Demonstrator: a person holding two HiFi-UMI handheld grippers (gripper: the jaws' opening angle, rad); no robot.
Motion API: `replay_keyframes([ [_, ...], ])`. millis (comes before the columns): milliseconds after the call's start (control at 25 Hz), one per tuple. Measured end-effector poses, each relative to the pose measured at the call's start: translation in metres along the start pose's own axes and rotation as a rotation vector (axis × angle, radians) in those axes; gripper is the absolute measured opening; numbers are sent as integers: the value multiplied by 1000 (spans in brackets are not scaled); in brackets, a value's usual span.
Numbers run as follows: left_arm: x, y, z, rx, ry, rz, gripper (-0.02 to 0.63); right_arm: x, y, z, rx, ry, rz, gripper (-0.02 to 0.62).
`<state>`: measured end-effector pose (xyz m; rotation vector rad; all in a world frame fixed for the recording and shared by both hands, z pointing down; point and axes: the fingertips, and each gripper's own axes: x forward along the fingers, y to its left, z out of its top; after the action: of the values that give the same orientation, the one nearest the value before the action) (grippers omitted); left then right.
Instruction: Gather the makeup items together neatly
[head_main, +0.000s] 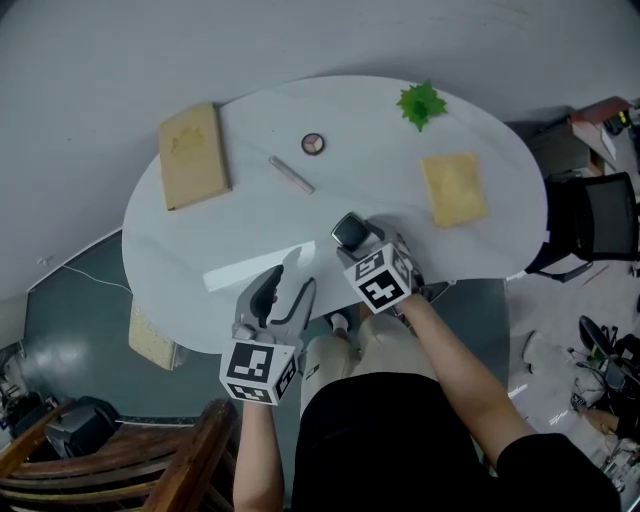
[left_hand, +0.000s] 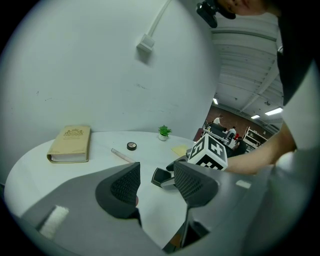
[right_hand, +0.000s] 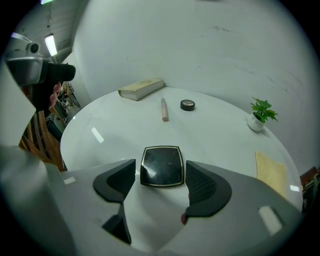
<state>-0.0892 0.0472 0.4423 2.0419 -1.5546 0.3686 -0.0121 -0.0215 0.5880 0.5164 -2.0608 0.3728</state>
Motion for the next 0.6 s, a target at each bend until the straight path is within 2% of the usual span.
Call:
replay_keyframes([
  [600, 4, 3, -4, -13, 11, -3, 212, 13, -5, -5, 29, 34, -23, 302],
])
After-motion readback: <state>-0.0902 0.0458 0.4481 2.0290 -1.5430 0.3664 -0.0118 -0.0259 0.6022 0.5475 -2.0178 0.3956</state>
